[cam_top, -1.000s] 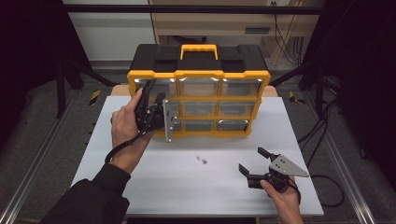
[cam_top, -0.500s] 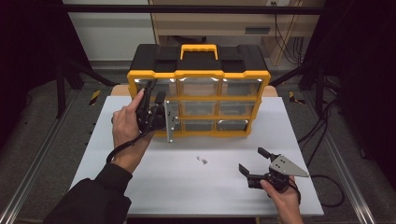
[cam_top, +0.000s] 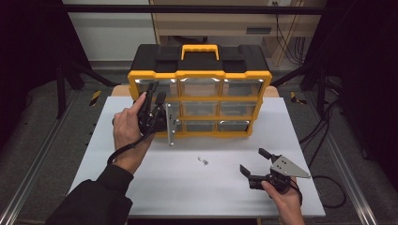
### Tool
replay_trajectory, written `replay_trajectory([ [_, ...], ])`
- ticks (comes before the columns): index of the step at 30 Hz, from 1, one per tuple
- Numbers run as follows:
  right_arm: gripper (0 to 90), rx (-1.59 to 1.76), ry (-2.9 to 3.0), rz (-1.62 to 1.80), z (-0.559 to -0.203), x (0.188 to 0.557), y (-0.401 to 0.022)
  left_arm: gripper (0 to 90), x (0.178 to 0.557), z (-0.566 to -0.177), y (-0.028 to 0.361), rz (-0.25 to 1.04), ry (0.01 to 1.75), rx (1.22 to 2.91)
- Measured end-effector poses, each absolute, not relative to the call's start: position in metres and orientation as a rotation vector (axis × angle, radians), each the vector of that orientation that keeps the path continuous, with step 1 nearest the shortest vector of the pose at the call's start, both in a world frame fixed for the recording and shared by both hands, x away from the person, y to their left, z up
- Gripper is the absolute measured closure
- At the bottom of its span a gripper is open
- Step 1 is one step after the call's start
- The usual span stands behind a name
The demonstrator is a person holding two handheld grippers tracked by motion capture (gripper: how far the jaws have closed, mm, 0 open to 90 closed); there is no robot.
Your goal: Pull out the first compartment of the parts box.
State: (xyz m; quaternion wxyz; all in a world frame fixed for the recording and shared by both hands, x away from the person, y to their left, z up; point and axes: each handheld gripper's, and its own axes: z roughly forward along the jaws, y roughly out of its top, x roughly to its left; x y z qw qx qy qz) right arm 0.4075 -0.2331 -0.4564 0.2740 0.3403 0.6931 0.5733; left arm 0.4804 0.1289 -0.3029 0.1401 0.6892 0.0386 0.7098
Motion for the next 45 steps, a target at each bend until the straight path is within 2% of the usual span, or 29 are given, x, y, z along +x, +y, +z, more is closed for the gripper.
replay_trajectory([
  [13,6.8,0.919,1.873,1.538,-0.457,0.407,-0.232,54.8,0.484,-0.304,0.129,2.077,0.122,1.967],
  [34,7.2,0.927,1.877,1.534,-0.457,0.408,-0.234,66.3,0.492,-0.308,0.128,2.105,0.106,1.980],
  [45,7.2,0.928,1.874,1.544,-0.458,0.409,-0.233,66.4,0.495,-0.308,0.127,2.120,0.096,1.981],
])
